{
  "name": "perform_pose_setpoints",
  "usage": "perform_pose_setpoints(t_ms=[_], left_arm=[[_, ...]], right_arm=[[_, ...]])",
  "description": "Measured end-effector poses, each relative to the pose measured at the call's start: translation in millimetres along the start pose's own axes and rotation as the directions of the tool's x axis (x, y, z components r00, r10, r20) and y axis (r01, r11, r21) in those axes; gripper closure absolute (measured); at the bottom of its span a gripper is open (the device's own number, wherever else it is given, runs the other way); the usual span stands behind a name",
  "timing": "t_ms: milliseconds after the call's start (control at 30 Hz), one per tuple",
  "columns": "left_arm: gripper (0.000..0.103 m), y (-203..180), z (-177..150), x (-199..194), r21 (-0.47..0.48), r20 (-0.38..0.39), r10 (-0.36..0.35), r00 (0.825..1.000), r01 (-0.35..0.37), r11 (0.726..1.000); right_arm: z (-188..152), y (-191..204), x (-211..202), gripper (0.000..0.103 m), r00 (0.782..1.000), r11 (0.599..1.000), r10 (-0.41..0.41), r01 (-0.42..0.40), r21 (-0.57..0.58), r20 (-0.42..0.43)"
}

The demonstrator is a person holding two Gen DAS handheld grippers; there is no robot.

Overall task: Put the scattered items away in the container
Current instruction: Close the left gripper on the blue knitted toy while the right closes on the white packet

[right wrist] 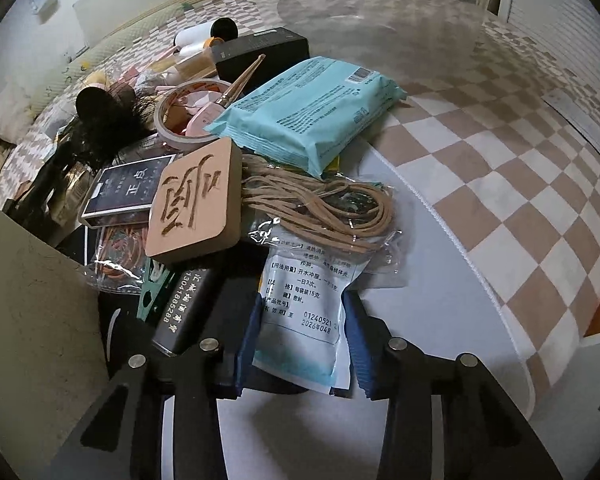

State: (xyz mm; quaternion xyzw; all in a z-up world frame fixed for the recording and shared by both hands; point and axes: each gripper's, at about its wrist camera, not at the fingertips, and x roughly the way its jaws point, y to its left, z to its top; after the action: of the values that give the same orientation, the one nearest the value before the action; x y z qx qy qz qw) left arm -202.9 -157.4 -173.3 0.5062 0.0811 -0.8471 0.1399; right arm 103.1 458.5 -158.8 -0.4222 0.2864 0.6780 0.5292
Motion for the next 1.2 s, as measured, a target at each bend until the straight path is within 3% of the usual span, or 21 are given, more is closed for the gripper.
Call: perform_pose_setpoints(t_ms=[100, 200, 267, 300, 333, 533, 1200], left_arm=[[0.03, -9.3, -2.0, 8.4, 0.026, -0.031, -0.008, 0.999, 0.009, 1.0], [0.03, -16.7, -5.2, 12.4, 0.066, -0.02, 0.048, 0.999, -0.046, 0.997], [0.042, -18.4, -7.4, 14.9, 0.09, -0.015, 0.082, 0.997, -0.08, 0.993], [0.057, -17.7, -8.3, 17.2, 0.093, -0.032, 0.062, 0.998, -0.059, 0.994], [0.065, -16.1, -8.9, 18.5, 0.084, -0.047, 0.045, 0.998, -0.041, 0.996], [0.083, -13.5, -11.1, 11.0, 0.073, -0.055, 0.025, 0.998, -0.021, 0.997], [0.087, 19.2, -23.1, -44.2, -0.068, 0.013, -0.113, 0.993, 0.114, 0.991]], right_arm=[[1.2, -1.3, 1.2, 0.061, 1.0, 1.0, 0.025, -0.025, 0.016, -0.003], [1.7, -1.3, 1.8, 0.061, 0.998, 0.998, 0.064, -0.064, 0.028, -0.008], [1.8, -1.5, 1.1, 0.065, 0.996, 0.995, 0.094, -0.093, 0.036, -0.011], [1.8, -2.2, 0.6, 0.066, 0.993, 0.992, 0.118, -0.117, 0.047, -0.013], [1.8, -2.9, 0.0, 0.069, 0.99, 0.988, 0.142, -0.141, 0.058, -0.015], [-0.8, -5.6, -1.4, 0.072, 0.967, 0.961, 0.253, -0.248, 0.123, -0.024], [3.3, -1.8, -36.5, 0.076, 0.911, 0.893, 0.41, -0.411, 0.181, 0.047]])
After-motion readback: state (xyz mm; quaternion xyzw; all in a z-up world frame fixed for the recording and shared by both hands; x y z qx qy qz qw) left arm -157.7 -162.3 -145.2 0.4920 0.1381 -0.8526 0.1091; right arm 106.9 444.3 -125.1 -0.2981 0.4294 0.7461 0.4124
